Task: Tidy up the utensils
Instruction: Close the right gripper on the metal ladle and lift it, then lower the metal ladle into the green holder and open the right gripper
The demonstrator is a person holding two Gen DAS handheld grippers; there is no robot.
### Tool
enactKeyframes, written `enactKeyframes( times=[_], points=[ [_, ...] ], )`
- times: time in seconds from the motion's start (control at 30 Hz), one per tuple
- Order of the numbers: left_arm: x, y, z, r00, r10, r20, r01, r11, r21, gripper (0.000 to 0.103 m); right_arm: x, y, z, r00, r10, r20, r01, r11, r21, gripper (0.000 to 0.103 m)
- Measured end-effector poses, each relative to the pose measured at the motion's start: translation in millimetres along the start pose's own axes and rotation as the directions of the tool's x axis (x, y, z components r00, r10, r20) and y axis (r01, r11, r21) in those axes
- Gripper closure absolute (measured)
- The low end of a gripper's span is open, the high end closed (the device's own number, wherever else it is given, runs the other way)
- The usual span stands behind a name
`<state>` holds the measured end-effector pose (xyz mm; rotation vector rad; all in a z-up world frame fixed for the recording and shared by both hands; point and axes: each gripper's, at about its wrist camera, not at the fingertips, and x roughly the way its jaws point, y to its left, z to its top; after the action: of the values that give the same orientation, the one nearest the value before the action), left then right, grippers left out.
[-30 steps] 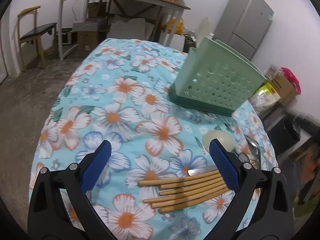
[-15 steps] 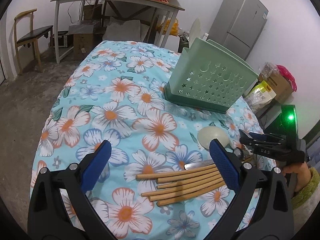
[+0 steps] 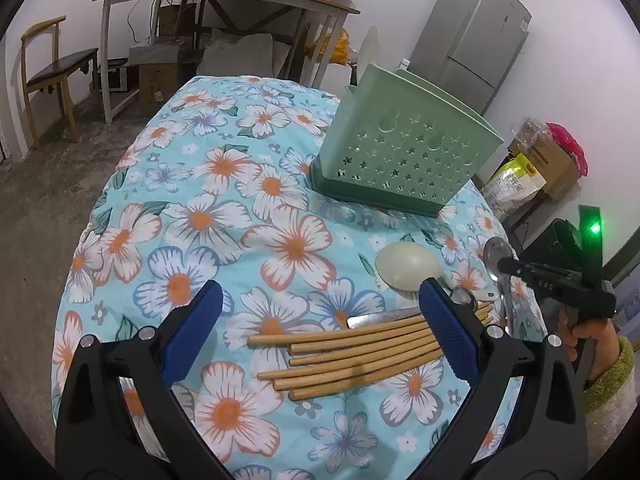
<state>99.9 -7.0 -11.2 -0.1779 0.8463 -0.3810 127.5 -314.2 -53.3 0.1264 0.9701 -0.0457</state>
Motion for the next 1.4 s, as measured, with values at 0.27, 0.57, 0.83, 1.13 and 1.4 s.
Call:
enactKeyframes(
  times=[0.27,0.57,0.83,1.13,1.4],
  points=[
    [8.2,-5.4,4.9,0.999,0.030,-0.017,-0.030,0.999,0.011,0.008,-98.2,-1.2,37.7,0.940,0.014,0.342,-0.010,1.000,-0.015,0.099],
    [18.3,-17.5,-3.0,0.999,0.006,-0.042,-0.006,1.000,0.003,0.008,-181.6,11.6,109.7,0.603,0.126,0.788,-0.181,0.983,-0.019,0.099],
    [13.2,-14.0,0.3,1.000,-0.017,0.001,0.017,1.000,0.000,0.008,-114.1,58.7,147.7,0.569,0.149,0.809,-0.122,0.988,-0.095,0.099],
    [19.0,-7.7,2.5,0.999,-0.052,0.006,0.052,0.999,-0.011,0.008,-63.4,60.5,116.1,0.699,0.181,0.692,-0.099,0.983,-0.157,0.072],
    [12.4,-10.3,1.5,0.993,-0.118,0.020,0.119,0.993,-0.018,0.008,-116.8,36.0,83.9,0.651,0.228,0.724,-0.195,0.972,-0.131,0.060]
  ],
)
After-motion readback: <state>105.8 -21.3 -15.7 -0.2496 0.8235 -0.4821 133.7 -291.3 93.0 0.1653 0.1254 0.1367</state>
